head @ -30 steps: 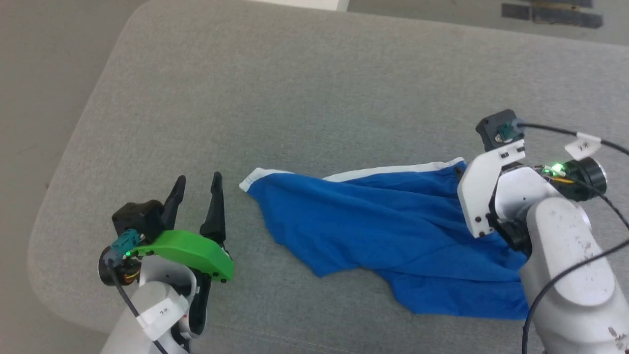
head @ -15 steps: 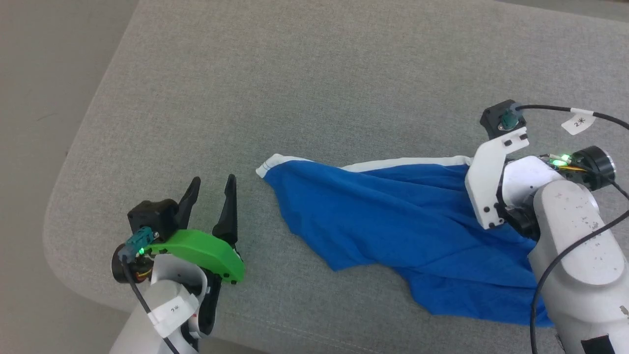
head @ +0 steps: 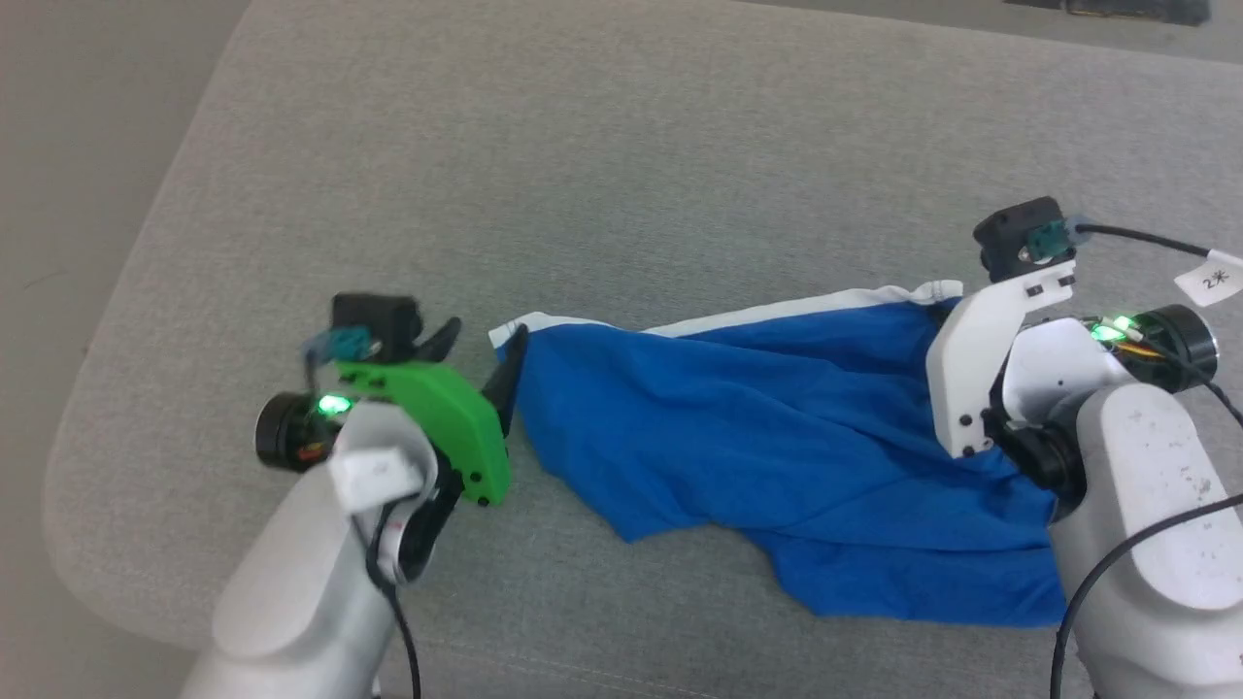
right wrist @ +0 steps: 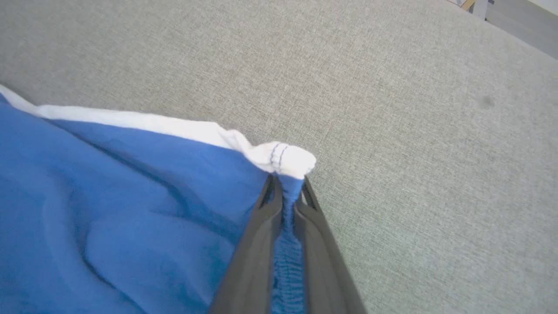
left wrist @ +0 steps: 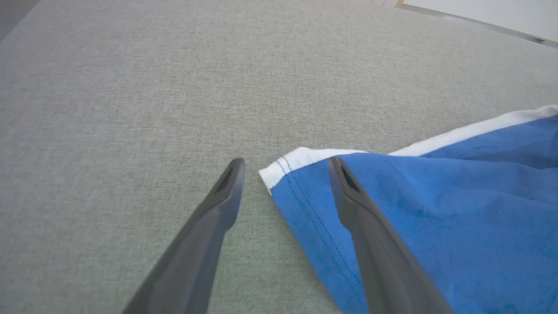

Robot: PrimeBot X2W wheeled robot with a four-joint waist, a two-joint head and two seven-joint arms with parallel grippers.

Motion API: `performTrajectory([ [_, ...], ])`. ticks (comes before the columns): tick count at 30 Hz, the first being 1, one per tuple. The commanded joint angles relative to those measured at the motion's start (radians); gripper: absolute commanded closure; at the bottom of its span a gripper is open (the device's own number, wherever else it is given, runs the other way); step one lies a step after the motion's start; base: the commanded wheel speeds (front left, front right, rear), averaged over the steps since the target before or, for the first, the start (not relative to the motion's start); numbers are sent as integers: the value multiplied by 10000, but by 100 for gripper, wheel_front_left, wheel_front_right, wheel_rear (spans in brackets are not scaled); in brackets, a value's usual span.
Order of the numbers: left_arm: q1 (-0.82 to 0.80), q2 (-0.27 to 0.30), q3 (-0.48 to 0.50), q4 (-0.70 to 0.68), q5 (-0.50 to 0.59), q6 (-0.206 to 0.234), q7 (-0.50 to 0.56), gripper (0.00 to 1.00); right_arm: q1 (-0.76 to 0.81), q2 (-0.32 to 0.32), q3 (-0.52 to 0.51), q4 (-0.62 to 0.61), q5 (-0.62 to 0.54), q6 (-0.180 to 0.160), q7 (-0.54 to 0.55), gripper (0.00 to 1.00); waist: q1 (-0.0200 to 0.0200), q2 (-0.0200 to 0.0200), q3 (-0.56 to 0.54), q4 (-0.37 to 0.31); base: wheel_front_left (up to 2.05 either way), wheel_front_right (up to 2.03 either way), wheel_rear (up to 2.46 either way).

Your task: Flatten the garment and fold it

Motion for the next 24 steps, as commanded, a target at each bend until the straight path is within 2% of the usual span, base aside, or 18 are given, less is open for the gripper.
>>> performTrajectory([
  [1, -395, 135, -122, 233, -38, -63, 528, 0, 159, 58, 59, -149, 86, -17, 16, 100, 0, 0, 15, -174, 0, 0, 0],
  [4, -1046, 291, -427, 919, -21, 24, 2091, 0, 246, 147, 212, -461, 147, -17, 57, 100, 0, 0, 117, -374, 0, 0, 0],
  [6, -1414, 391, -562, 1288, 56, 88, 2753, 0, 238, 187, 332, -639, 197, -17, 53, 100, 0, 0, 214, -503, 0, 0, 0],
  [13, -1848, 326, -753, 2374, -93, 18, 3625, 0, 222, 234, 663, -1111, 347, -17, 79, 100, 0, 0, 457, -835, 0, 0, 0],
  [14, -1834, 296, -774, 2532, -156, -2, 3742, 42, 225, 223, 696, -1162, 368, -17, 73, 100, 0, 0, 469, -868, 0, 0, 0],
  [15, -1832, 280, -803, 2613, -199, -67, 3802, 74, 229, 216, 709, -1202, 381, -17, 62, 100, 0, 0, 477, -885, 0, 0, 0],
  [16, -1805, 199, -748, 2672, -359, -147, 3789, 100, 240, 204, 720, -1238, 392, -17, 55, 100, 0, 0, 479, -900, 0, 0, 0],
  [24, -1761, -151, -355, 2676, -1055, -643, 2998, 100, 326, 131, 454, -1320, 609, -17, -210, 100, 0, 0, 124, -788, 0, 0, 0],
])
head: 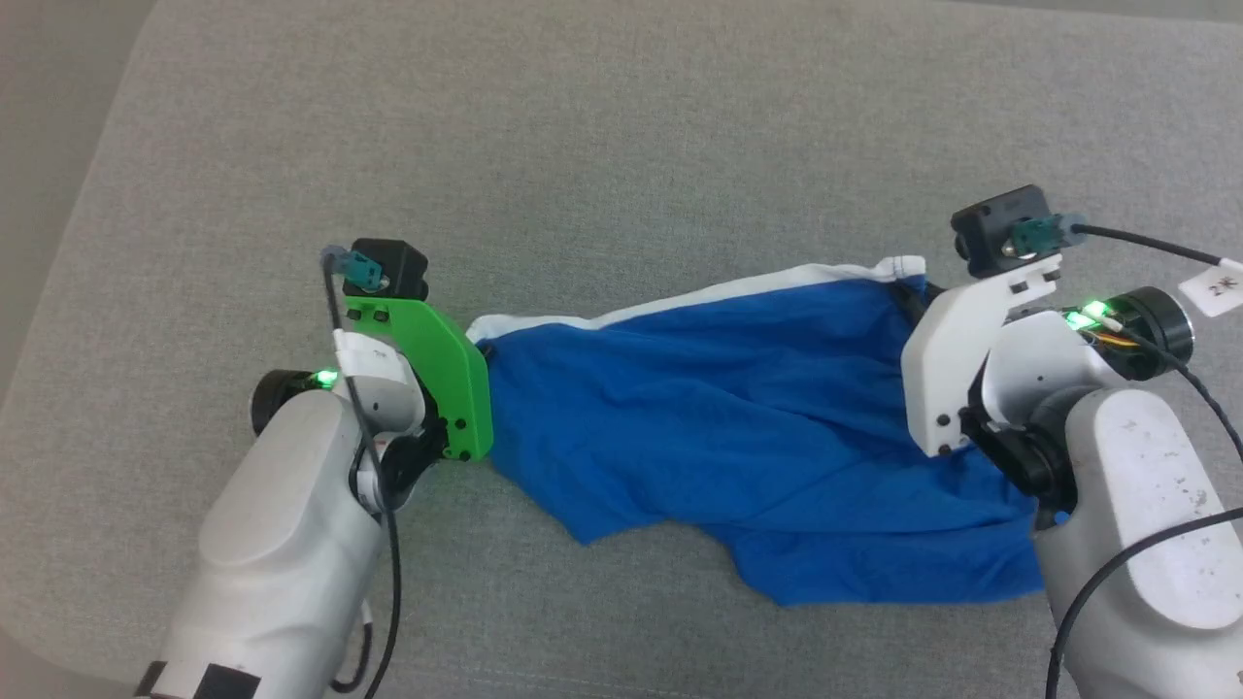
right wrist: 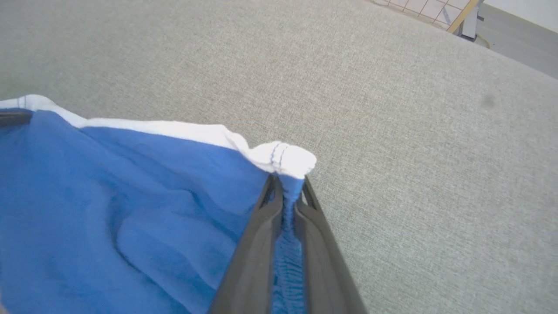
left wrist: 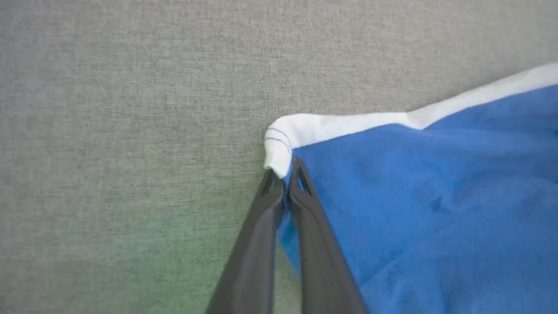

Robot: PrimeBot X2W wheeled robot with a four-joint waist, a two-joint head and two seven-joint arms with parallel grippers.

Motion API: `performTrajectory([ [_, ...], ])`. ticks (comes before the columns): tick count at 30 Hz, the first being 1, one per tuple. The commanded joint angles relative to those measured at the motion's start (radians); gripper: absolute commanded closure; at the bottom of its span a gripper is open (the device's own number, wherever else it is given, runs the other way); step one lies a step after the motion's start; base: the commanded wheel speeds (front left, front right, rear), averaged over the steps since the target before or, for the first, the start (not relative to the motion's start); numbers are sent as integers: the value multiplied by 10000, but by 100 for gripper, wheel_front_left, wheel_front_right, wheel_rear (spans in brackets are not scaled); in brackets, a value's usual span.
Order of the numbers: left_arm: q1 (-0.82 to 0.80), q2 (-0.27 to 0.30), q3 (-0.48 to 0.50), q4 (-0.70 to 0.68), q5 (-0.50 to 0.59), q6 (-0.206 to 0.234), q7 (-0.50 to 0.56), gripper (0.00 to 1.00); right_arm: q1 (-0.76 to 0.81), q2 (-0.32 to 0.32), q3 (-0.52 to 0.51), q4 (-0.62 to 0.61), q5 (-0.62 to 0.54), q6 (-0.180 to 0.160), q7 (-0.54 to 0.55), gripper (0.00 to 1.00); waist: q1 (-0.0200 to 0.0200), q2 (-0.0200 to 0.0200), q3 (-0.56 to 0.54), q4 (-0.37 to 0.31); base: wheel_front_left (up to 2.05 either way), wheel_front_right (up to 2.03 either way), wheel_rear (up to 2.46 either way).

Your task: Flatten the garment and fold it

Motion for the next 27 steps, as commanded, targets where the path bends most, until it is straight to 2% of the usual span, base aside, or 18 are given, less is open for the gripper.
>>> performTrajectory([
  [1, 138, -194, 140, -6, -298, -118, -176, 100, 34, -40, -75, -84, 127, -17, -159, 100, -1, 0, -231, 50, 0, 0, 0],
  [6, -395, -133, 660, -372, -593, -197, -752, 100, -485, -228, -295, -190, 625, -17, -287, 100, -1, 0, -615, -96, 0, 0, 0],
  [11, -1526, -103, 1194, -579, -962, -190, -826, 100, -1694, -536, -328, -222, 1499, -17, -196, 100, -1, 0, -842, -450, 0, 0, 0],
  [16, -3171, 328, 1371, -437, -543, -47, -964, 100, -3404, -606, -357, 195, 2266, -17, -18, 100, -1, 0, -686, -976, 0, 0, 0],
  [18, -3898, 473, 1481, -292, -385, 28, -1118, 100, -4235, -408, -455, 548, 2482, -17, -59, 100, -1, 0, -508, -1232, 0, 0, 0],
  [22, -5361, 743, 1635, 22, 69, 208, -1682, 100, -5954, -139, -491, 1413, 2337, -17, -451, 100, -1, 0, -97, -1680, 0, 0, 0],
  [27, -7096, 825, 1876, 384, 631, 640, -2913, 100, -7816, 241, -784, 2698, 1670, -17, -1796, 100, -1, 0, 467, -2024, 0, 0, 0],
])
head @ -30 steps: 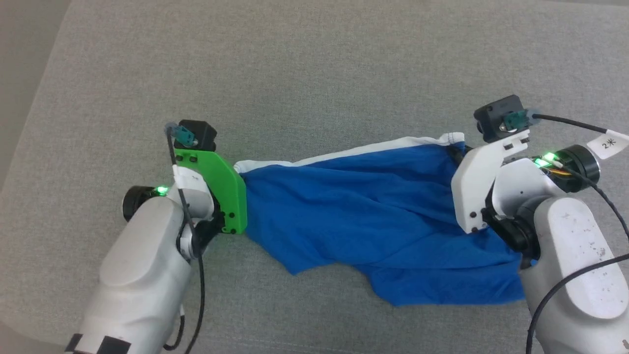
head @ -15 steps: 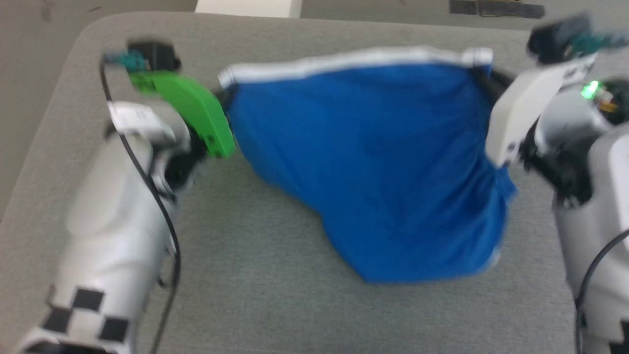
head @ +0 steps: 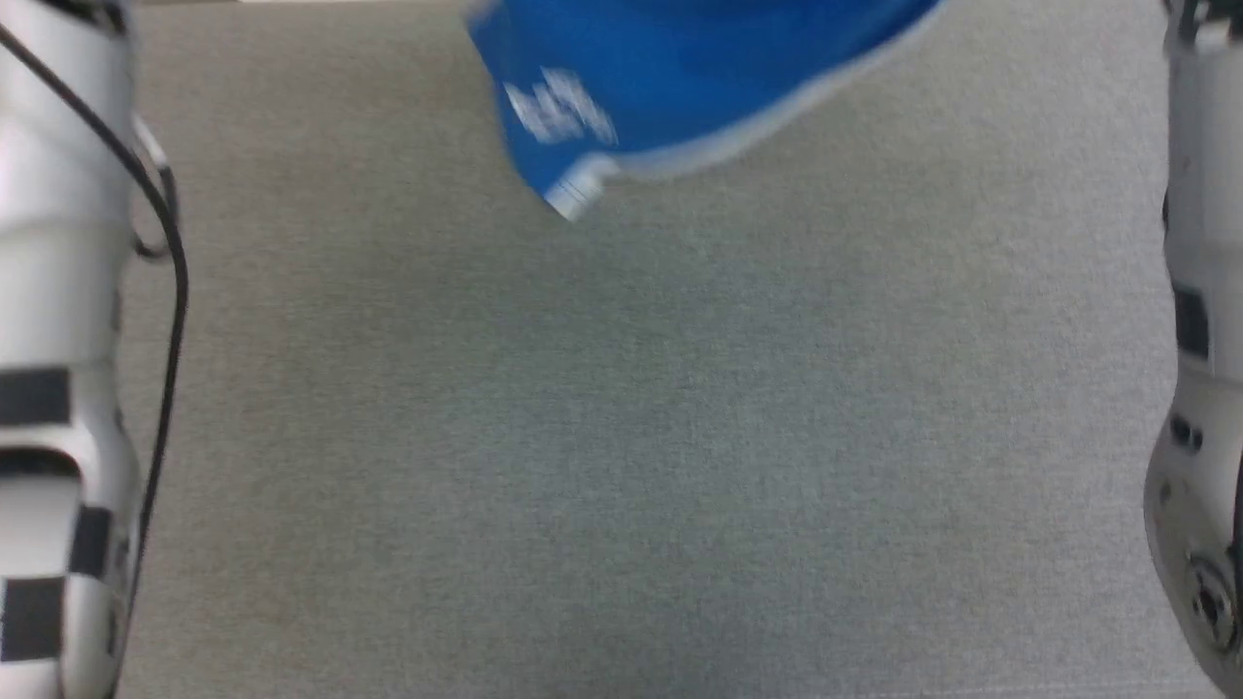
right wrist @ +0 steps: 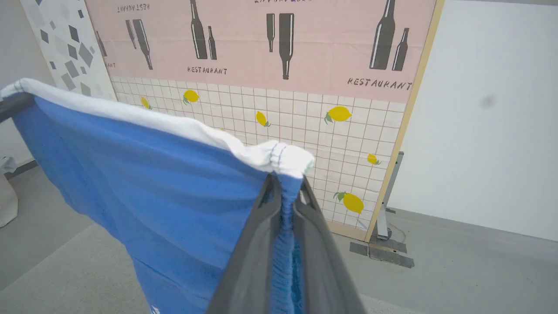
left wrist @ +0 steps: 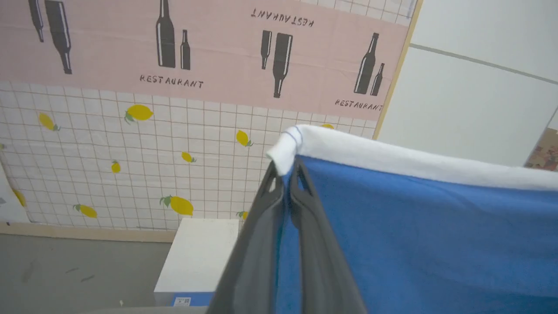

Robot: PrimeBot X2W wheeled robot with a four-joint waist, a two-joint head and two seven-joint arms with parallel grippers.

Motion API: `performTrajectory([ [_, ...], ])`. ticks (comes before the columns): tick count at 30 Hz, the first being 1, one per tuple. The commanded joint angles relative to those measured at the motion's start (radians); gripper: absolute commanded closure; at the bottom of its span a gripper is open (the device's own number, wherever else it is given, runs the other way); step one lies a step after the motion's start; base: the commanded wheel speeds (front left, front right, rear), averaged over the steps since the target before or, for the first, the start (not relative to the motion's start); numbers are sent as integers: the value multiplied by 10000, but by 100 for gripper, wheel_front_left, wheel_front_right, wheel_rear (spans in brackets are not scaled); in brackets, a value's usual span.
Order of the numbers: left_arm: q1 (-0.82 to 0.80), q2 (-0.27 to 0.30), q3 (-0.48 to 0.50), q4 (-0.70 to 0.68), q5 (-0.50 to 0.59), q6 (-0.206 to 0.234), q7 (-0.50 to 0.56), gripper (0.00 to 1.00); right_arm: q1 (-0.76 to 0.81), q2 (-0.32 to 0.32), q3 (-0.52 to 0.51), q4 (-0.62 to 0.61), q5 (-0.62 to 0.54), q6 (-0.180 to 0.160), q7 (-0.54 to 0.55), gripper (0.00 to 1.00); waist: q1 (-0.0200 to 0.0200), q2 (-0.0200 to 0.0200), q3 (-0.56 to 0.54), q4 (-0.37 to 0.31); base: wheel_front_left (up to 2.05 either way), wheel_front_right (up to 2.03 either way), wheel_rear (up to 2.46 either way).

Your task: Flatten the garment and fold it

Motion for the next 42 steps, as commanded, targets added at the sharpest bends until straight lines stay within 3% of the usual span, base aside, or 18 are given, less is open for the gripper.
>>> performTrajectory([
  [1, -477, 46, 10, 98, 226, 83, -354, 100, -426, 71, -181, 291, -269, -17, -437, 100, -1, 0, 611, -411, 0, 0, 0],
  [5, -1395, -9, 146, 409, 439, 112, -1479, 100, -1517, 290, -757, 1251, -1105, -17, -1733, 100, -1, 0, 1103, -468, 0, 0, 0],
  [10, -1957, -65, 186, 1032, 490, -188, -2493, 100, -2153, 413, -1271, 2187, -1631, -17, -2801, 100, -1, 0, 1588, -338, 0, 0, 0],
  [20, -1009, -331, 75, 2268, 17, -1162, -3587, 100, -1163, 451, -718, 3294, -473, -17, -3749, 100, -1, 0, 1398, 181, 0, 0, 0],
  [26, 763, -524, -86, 2325, -623, -1492, -3772, 100, 1028, 66, 417, 2578, 1148, -17, -3986, 100, -1, 0, 332, 521, 0, 0, 0],
  [33, 3980, -713, -17, 1272, -1393, -1542, -4252, 100, 4676, -596, 1070, 690, 2907, -17, -3858, 100, -1, 0, -1227, 836, 0, 0, 0],
  [42, 8979, -830, -134, -873, -1758, -469, -3897, 100, 9714, -1205, 1295, -1772, 3576, -17, -3045, 100, -1, 0, -2557, 1155, 0, 0, 0],
])
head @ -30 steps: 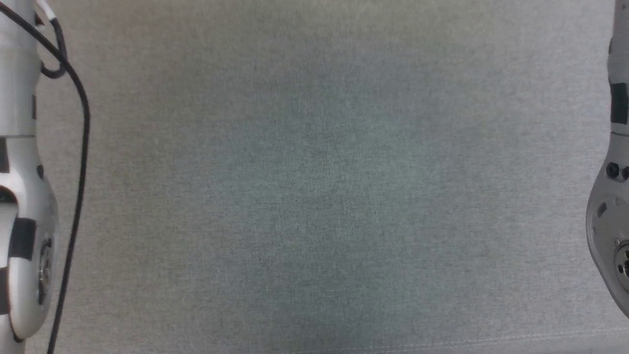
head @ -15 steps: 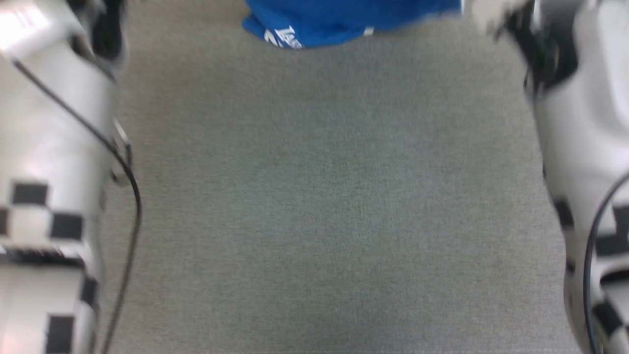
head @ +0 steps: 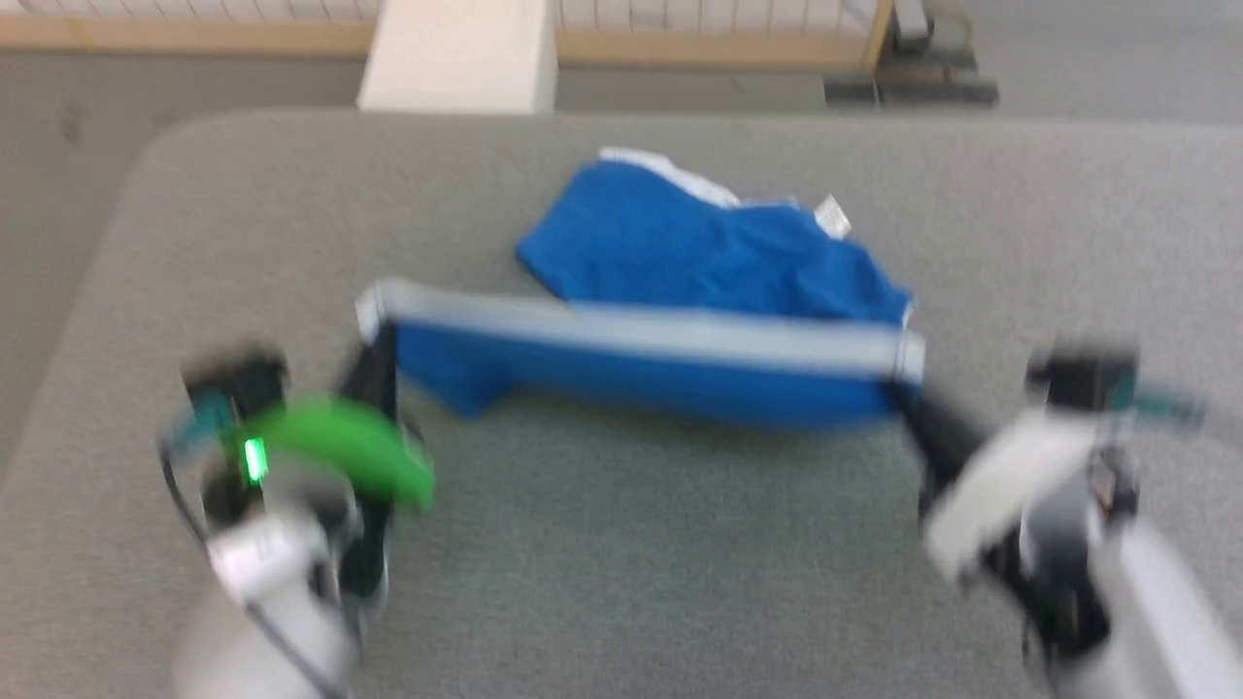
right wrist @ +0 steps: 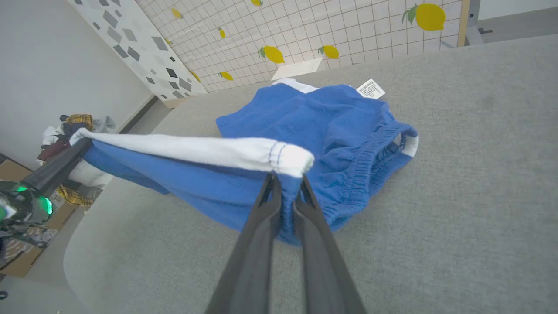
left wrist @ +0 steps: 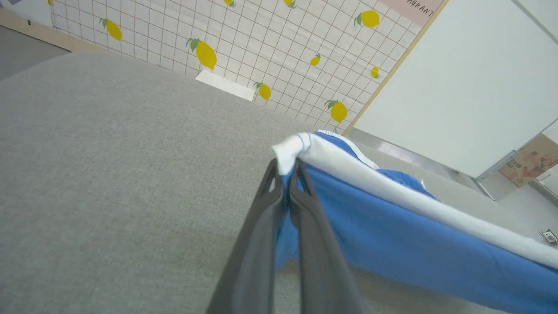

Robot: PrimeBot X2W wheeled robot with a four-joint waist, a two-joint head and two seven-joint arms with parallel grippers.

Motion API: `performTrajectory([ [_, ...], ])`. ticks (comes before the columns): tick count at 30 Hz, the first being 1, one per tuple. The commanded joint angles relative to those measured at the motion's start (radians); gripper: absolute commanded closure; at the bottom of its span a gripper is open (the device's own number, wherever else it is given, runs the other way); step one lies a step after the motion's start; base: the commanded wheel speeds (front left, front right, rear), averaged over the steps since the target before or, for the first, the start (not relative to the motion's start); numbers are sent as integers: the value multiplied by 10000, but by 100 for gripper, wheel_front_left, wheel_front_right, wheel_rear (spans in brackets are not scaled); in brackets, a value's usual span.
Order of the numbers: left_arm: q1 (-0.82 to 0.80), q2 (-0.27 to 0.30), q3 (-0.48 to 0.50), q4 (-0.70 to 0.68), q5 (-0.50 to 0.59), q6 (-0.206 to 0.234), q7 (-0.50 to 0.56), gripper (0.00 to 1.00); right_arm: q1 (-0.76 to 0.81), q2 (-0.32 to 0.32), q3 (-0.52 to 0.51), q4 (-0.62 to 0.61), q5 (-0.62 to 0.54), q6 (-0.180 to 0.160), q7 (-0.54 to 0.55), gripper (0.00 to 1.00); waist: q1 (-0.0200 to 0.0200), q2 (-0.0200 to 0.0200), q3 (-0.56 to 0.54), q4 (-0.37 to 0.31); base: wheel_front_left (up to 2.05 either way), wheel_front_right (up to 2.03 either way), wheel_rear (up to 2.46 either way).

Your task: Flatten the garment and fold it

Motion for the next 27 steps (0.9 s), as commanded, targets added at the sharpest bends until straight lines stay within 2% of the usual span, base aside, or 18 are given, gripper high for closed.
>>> performTrajectory([
  [1, 726, 66, 26, -308, -207, 212, 118, 100, 672, -103, 9, -252, 61, -21, 170, 100, 1, 0, -891, 385, 0, 0, 0],
  [7, 3307, 201, -185, -1458, -435, 987, 953, 100, 2895, -199, 125, -1053, -197, -21, 1021, 100, 1, 0, -1355, 448, 0, 0, 0],
  [13, 4751, 644, -396, -2166, -385, 1900, 2075, 100, 3954, -196, 1, -1535, -553, -21, 2050, 100, 1, 0, -1545, 402, 0, 0, 0],
  [15, 4934, 716, -349, -2593, -368, 2113, 2154, 100, 4083, -119, -134, -1711, -593, -21, 2281, 100, 1, 0, -1524, 384, 0, 0, 0],
  [21, 4366, 914, -189, -3524, -236, 2228, 2123, 100, 3834, 360, -771, -2065, -1047, -21, 2421, 100, 1, 0, -1246, 247, 0, 0, 0],
  [27, 2328, 926, -388, -3346, -2, 1856, 2377, 100, 2997, 841, -1321, -2142, -1416, -21, 2694, 100, 1, 0, -429, 37, 0, 0, 0],
])
